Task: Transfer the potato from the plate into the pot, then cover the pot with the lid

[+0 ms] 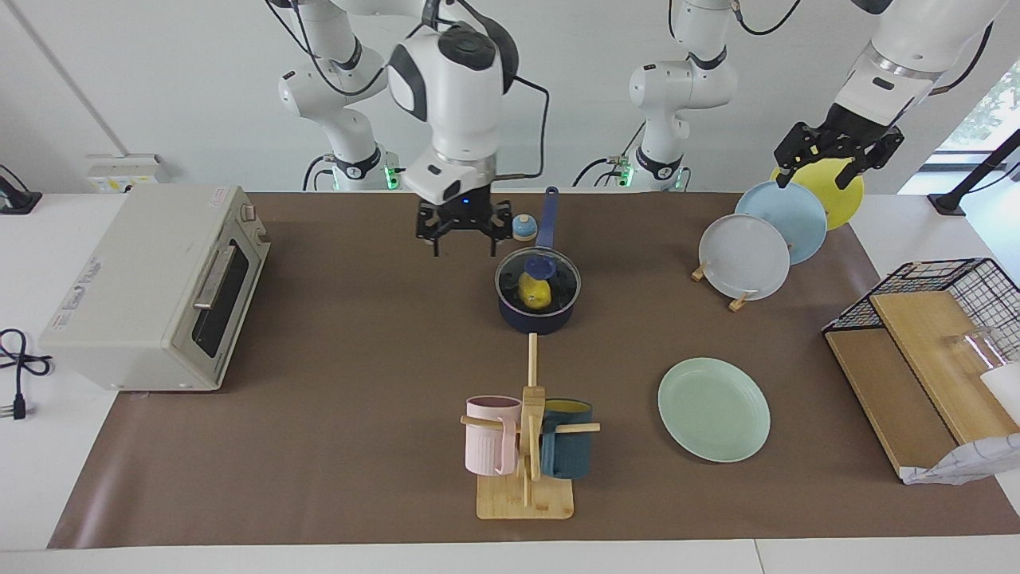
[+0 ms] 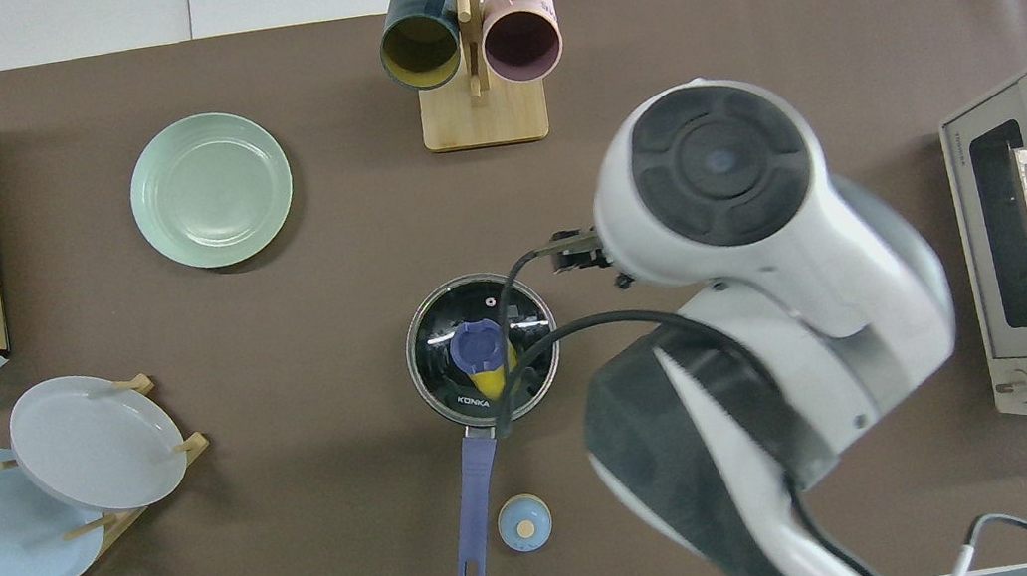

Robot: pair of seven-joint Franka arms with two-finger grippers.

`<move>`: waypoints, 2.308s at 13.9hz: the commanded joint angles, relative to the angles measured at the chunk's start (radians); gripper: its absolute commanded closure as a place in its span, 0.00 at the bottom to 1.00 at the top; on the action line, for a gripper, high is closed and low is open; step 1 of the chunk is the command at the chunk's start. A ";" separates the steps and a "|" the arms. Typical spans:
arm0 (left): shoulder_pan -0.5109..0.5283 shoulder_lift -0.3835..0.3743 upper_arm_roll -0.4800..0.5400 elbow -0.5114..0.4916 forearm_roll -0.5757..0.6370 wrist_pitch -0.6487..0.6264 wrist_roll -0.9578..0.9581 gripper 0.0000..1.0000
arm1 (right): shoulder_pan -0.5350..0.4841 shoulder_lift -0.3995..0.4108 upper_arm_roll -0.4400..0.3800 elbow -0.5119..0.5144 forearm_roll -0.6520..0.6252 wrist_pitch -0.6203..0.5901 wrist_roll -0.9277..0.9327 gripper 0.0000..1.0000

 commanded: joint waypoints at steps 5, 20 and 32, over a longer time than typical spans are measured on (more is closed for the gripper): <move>0.013 -0.065 -0.012 -0.011 0.019 -0.003 -0.008 0.00 | -0.322 -0.134 0.014 -0.024 0.053 -0.237 -0.377 0.00; 0.004 -0.027 -0.019 -0.140 0.009 0.023 -0.030 0.00 | -0.401 -0.111 -0.032 0.045 0.111 -0.282 -0.423 0.00; 0.004 -0.031 -0.011 -0.130 -0.001 0.069 -0.040 0.00 | -0.427 -0.109 -0.044 0.049 0.122 -0.274 -0.435 0.00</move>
